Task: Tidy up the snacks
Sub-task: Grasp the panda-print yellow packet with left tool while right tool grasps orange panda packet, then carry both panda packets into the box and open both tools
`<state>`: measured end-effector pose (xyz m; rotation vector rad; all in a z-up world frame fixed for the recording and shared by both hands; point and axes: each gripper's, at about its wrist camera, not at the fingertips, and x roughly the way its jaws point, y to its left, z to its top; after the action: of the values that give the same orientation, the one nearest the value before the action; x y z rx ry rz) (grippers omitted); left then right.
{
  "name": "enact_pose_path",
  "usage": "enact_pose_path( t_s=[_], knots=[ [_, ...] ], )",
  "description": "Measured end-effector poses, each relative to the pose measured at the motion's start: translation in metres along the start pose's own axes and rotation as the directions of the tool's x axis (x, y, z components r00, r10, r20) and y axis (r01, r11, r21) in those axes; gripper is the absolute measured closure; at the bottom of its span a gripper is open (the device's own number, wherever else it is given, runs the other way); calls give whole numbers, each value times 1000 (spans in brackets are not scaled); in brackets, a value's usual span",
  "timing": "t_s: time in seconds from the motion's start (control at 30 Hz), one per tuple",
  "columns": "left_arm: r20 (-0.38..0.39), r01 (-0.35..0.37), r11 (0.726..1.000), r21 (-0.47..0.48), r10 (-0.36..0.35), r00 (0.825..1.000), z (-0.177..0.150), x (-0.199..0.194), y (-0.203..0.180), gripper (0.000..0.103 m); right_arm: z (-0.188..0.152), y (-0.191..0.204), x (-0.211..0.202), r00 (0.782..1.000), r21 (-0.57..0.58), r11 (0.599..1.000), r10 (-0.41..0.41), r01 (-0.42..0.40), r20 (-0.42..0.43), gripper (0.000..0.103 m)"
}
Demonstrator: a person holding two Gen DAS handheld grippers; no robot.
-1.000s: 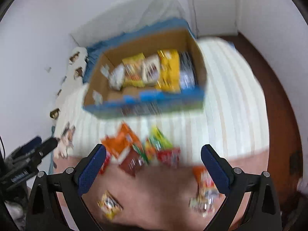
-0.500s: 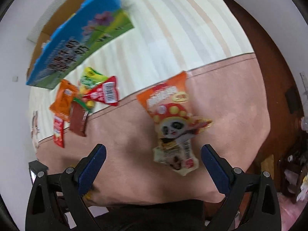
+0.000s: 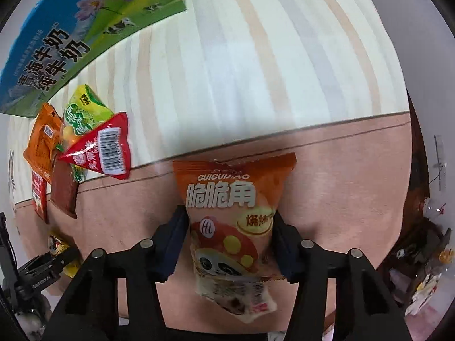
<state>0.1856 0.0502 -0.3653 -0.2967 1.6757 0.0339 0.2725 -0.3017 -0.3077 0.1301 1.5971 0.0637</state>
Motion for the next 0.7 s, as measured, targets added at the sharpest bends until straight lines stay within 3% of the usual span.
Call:
enact_pose_path(
  t_s=[0.2,0.37,0.53,0.7],
  knots=[
    [-38,37,999,-18,-38,999,-5,9,14,38,-21,45,-2,987,-64,987,145,-149,-67,49],
    [-42,20,1000,-15,-21,999,-11,16,14,37,-41,62,29,978,-66,984,153,-164,-141,48],
    [-19,3,1000,-24,-4,1000,-9,27,-2,37,-45,59,37,977,-24,984,169,-174,-133,37],
    [-6,-29,999,-21,29,1000,-24,30,-18,37,-57,73,46,982,-51,988,140,-148,-130,35]
  ],
)
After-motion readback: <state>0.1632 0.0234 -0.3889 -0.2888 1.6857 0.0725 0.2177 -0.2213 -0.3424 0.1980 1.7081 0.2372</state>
